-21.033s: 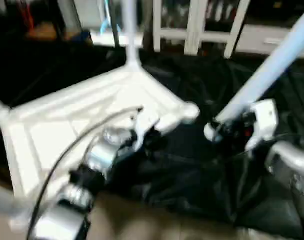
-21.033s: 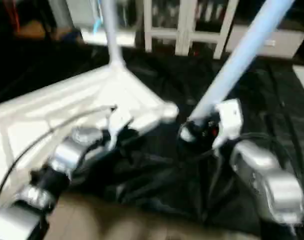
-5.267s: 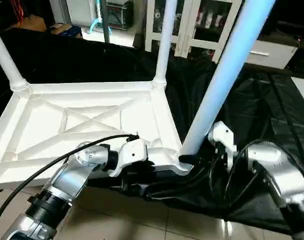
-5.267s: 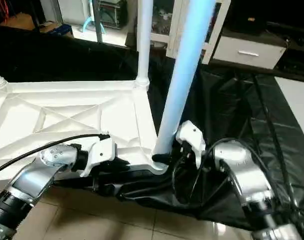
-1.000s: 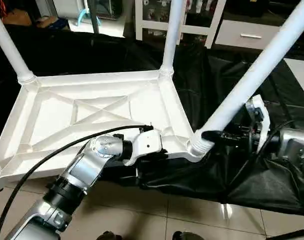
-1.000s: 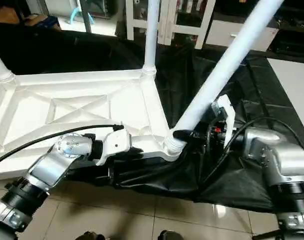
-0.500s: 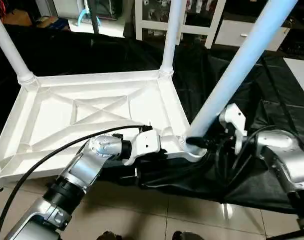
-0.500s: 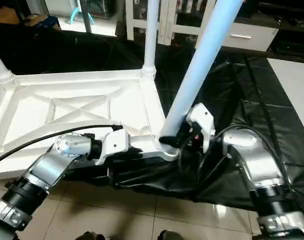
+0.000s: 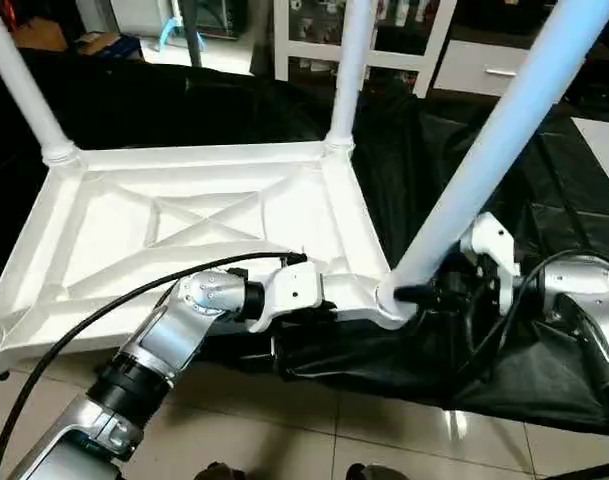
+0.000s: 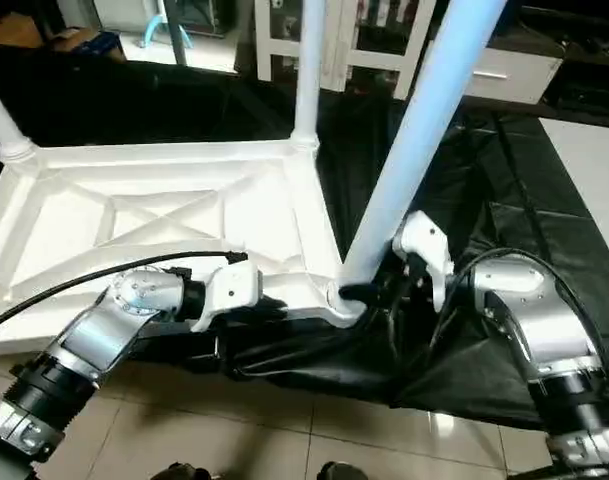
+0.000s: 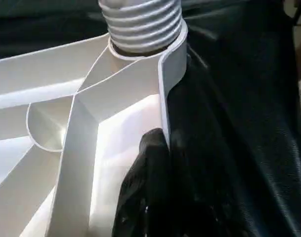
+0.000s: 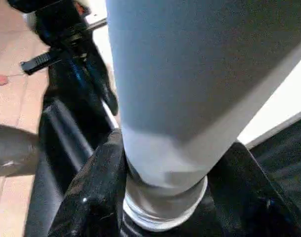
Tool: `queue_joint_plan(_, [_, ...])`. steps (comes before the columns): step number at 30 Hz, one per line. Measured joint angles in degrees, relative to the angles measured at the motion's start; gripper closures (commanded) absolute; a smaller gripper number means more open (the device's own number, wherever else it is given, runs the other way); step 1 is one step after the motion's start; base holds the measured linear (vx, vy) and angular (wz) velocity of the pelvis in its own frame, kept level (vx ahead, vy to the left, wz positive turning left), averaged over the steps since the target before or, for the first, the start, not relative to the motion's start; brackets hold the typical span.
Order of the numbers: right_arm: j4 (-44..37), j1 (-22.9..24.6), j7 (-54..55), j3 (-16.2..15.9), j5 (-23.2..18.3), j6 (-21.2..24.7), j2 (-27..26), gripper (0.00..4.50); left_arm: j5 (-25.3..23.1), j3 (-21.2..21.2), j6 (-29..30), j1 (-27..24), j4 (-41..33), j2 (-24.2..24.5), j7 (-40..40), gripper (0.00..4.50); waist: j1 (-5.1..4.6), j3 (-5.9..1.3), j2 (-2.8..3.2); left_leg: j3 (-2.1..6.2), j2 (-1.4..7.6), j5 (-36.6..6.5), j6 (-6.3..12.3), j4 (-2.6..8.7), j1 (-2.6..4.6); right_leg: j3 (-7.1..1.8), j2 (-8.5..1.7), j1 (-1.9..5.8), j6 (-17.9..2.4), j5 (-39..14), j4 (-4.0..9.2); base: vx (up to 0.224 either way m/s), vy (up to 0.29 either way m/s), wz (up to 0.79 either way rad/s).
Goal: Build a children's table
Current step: Insert table leg to table base
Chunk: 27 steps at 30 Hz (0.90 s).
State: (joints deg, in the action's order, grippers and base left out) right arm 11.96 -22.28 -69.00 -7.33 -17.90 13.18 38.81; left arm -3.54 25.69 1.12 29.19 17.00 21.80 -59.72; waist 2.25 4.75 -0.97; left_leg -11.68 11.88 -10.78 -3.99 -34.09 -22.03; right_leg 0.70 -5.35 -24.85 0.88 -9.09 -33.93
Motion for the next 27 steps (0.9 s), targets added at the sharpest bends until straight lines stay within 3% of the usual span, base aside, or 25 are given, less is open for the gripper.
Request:
queue_joint_plan(7, [2.8, -1.4, -0.3, -0.7, 0.3, -1.0, -1.2, 2.59, 0.0, -0.1, 0.1, 0.1, 0.4, 0.1, -0.2, 4.5, -0.39, 0.0, 0.02, 0.0, -0.01, 0.0, 0.0, -0.03, 0.03, -0.03, 0.01, 0.01, 0.0, 0.0, -0.03, 0.0, 0.0, 0.0])
queue_joint_plan(17, [6.3, -6.7, -3.7, -4.5, 4.2, -2.1, -2.0, 2.59, 0.0, -0.5, 0.3, 0.3, 1.0, 0.6, -0.8, 4.5, -0.81, -0.03, -0.02, 0.11, 0.01, 0.0, -0.01, 0.0, 0.06, 0.0, 0.08, 0.0, 0.0, 0.0, -0.06, 0.0, 0.0, 0.0])
queue_joint_plan(27, [7.6, -5.8, -2.4, -4.0, 5.0, -4.9, -4.0, 2.59, -0.1, -0.9, 1.1, 0.0, 0.8, 0.8, -1.1, 4.5, -2.04, -0.35, -0.55, 0.18, 0.0, 0.0, -0.02, 0.14, 0.09, 0.02, 0.1, 0.0, 0.3, -0.2, -0.02, 0.0, 0.0, 0.0])
